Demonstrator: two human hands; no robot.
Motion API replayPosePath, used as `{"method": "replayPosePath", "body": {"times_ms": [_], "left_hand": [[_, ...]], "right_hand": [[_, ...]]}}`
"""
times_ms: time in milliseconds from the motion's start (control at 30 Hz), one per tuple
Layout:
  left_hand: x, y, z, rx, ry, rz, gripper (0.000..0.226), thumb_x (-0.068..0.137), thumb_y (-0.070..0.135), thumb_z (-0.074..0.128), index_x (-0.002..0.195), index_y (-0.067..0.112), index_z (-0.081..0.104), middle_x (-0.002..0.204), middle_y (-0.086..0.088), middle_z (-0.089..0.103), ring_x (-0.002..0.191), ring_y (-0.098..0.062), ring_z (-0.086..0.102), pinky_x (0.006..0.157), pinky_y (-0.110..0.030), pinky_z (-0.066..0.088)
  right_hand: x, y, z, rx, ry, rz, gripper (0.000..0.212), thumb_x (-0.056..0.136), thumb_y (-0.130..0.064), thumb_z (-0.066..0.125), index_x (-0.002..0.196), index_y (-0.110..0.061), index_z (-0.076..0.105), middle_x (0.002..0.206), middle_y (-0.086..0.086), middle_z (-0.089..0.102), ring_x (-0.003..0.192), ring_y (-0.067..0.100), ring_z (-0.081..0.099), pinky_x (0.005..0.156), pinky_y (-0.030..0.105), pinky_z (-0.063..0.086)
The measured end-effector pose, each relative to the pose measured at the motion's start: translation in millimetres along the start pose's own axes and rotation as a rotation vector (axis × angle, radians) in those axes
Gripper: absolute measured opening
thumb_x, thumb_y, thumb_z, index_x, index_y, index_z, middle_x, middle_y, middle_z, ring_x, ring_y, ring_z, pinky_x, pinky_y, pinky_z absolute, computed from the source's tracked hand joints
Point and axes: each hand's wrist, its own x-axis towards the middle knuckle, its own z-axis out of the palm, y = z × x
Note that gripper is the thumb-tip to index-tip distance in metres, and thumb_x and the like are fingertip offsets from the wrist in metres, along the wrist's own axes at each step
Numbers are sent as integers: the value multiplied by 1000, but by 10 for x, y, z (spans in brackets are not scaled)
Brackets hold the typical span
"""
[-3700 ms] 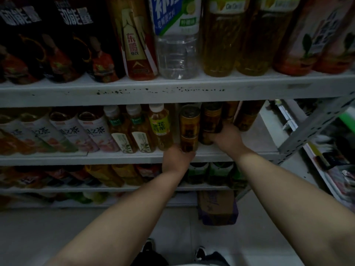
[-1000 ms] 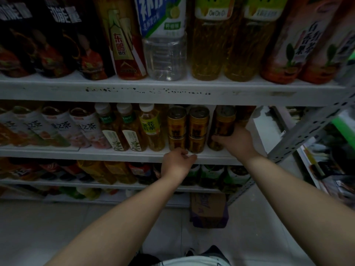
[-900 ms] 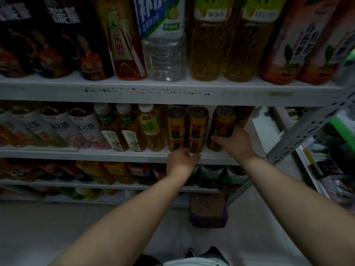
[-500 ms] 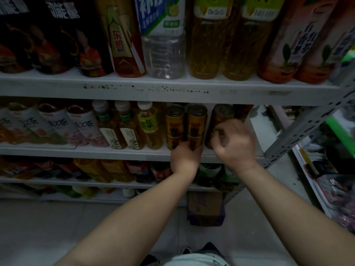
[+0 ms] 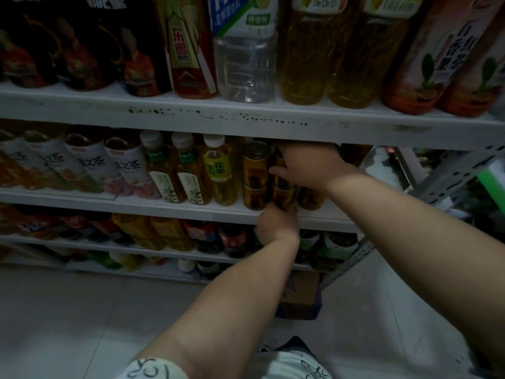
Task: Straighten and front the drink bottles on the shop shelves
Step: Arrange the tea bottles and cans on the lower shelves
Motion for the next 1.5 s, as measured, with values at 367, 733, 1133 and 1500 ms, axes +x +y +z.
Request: {"method": "replayPosePath", "body": {"times_ms": [367, 733, 1133, 1500], "left_hand": [[-54, 124, 272, -236, 56, -137, 68, 84, 50, 65, 139, 20, 37, 138, -3, 46, 113, -30, 54, 84, -37, 44], [52, 150, 381, -174, 97, -171, 67, 87, 50, 60, 137, 20, 27, 137, -7, 32, 109, -33, 49, 71, -35, 32], [72, -95, 441, 155, 134, 64, 69, 95, 56, 40, 148, 16, 22, 141, -7, 33, 104, -32, 55, 87, -43, 47], [166, -220, 364, 239, 117, 216, 79, 83, 68, 50, 134, 10, 35, 126, -7, 42, 101, -28, 55, 81, -40, 50]], "right_hand": [[96, 172, 7, 241, -202, -5, 79, 80, -42, 71, 145, -29, 29, 150, 2, 33, 136, 26, 31, 109, 39, 29], [107, 240, 54, 281, -182, 44, 82, 75, -49, 72, 144, -33, 30, 149, 0, 35, 134, 25, 33, 106, 38, 32], [16, 291, 62, 315, -169, 53, 77, 78, -49, 70, 144, -36, 31, 150, -4, 34, 136, 23, 31, 106, 38, 33], [39, 356, 44, 382, -212, 48, 63, 81, -47, 62, 138, -32, 40, 144, 0, 41, 132, 22, 37, 108, 36, 33]]}}
